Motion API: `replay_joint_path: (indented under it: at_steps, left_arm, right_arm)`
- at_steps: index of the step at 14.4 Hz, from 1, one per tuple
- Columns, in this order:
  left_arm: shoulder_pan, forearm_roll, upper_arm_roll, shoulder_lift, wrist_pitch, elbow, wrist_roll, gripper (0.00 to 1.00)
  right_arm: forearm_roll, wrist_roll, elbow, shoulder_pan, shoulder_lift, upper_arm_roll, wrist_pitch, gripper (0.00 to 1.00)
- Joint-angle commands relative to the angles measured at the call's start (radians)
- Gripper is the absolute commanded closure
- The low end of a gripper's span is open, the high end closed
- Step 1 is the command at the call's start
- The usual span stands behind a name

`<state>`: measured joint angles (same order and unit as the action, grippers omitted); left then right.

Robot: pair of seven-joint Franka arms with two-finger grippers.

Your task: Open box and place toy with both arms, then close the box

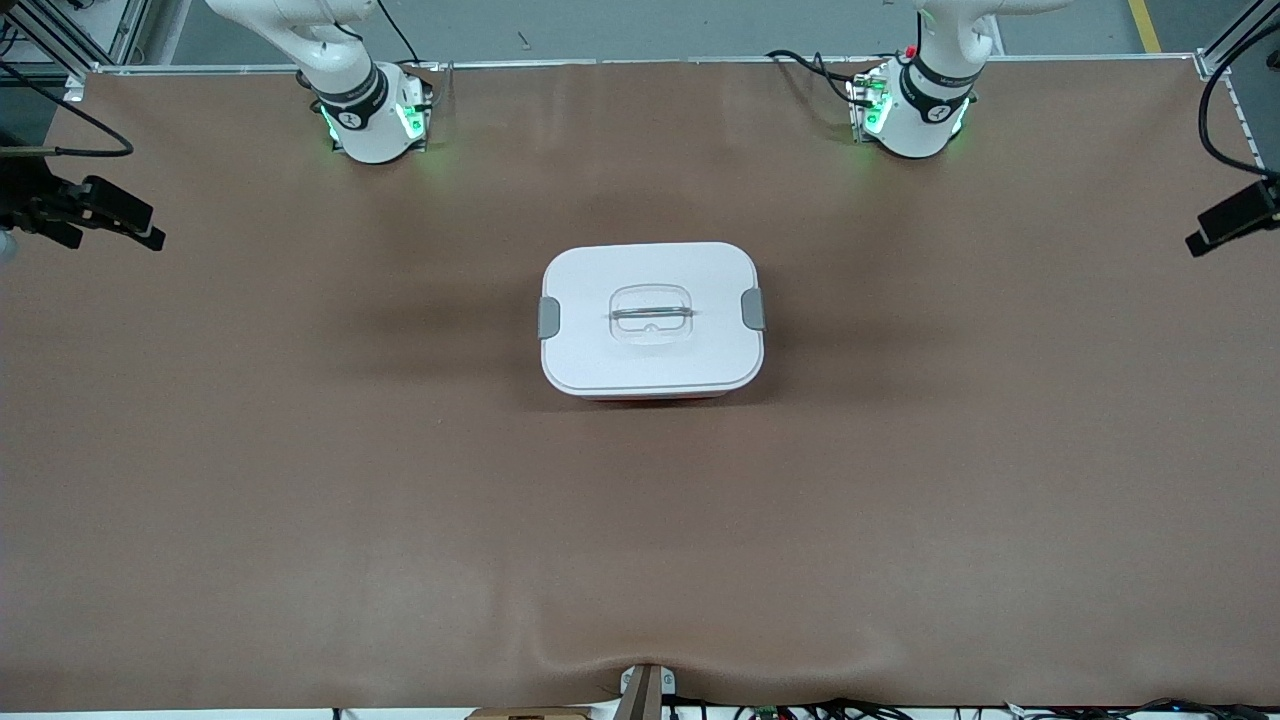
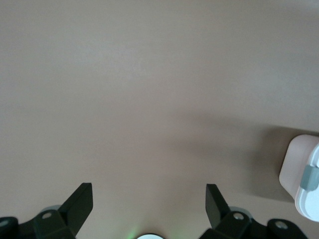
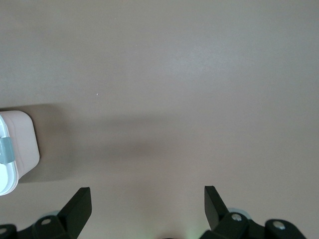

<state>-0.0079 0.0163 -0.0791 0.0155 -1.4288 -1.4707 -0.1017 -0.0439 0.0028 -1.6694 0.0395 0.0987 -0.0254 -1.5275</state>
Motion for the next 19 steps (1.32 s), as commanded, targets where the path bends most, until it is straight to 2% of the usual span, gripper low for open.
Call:
replay_joint_path:
  at_steps: [1, 8, 19]
  left_arm:
    - [-0.003, -0.007, -0.005, 0.06, -0.01, -0.071, 0.071, 0.0]
    - [0.002, -0.002, -0.004, 0.024, -0.025, -0.034, 0.094, 0.0]
    - [0.002, -0.006, 0.01, 0.012, -0.024, -0.037, 0.071, 0.0]
  right_arm:
    - [0.012, -0.007, 0.019, 0.008, 0.001, -0.005, 0.058, 0.0]
    - [0.015, -0.003, 0.069, 0.008, 0.001, -0.005, 0.07, 0.0]
    - [0.007, -0.003, 0.074, 0.006, 0.001, -0.004, 0.093, 0.0]
